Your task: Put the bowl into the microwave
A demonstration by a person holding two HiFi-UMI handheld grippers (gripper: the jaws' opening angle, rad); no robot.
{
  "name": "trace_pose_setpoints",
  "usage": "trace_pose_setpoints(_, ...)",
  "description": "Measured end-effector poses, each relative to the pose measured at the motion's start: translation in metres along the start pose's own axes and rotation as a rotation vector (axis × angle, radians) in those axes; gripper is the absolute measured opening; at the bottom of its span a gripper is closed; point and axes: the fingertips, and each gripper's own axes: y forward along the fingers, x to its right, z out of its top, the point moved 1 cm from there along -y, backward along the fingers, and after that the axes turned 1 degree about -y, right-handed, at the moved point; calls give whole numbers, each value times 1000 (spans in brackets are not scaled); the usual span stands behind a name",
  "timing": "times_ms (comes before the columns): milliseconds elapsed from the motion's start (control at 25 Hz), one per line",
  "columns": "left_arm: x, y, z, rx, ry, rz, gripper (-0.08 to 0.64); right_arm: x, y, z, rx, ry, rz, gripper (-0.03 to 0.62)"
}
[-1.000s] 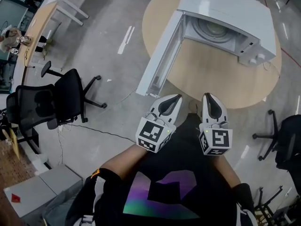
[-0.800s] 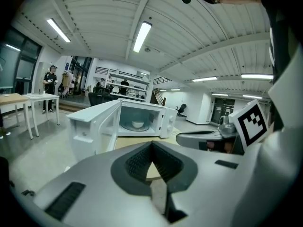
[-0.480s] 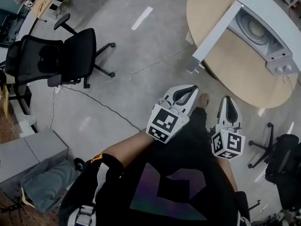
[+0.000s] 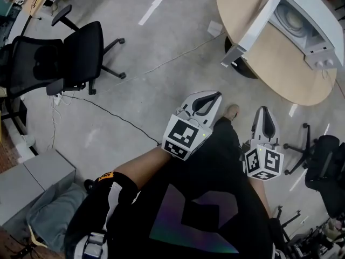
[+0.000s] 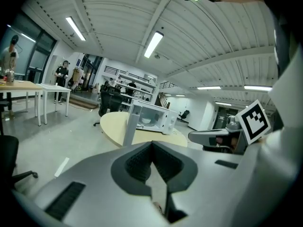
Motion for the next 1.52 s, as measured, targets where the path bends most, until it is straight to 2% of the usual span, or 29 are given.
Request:
trace_pose_setpoints(200, 24, -2, -6, -20, 11, -41, 48, 9, -30, -8, -10, 20, -29, 32)
trace_pose_setpoints(400, 47, 2, -22, -43, 32, -64, 48, 23, -51, -31, -26, 46, -56, 31)
trace_pose_setpoints(760, 132, -4, -51, -71, 66, -33, 48, 60, -123, -57, 1, 78, -53, 25)
trace_pose_setpoints(960, 164, -13, -62, -75, 105, 1, 48, 78, -154, -77, 4, 101, -40, 21)
trace_pose_setpoints(1320, 181, -49, -81, -100, 151, 89, 48, 70, -175, -98, 3, 89, 23, 20)
trace_pose_setpoints(1520, 169, -66, -82, -87, 159, 88, 48, 46, -183, -95, 8, 71, 37, 20)
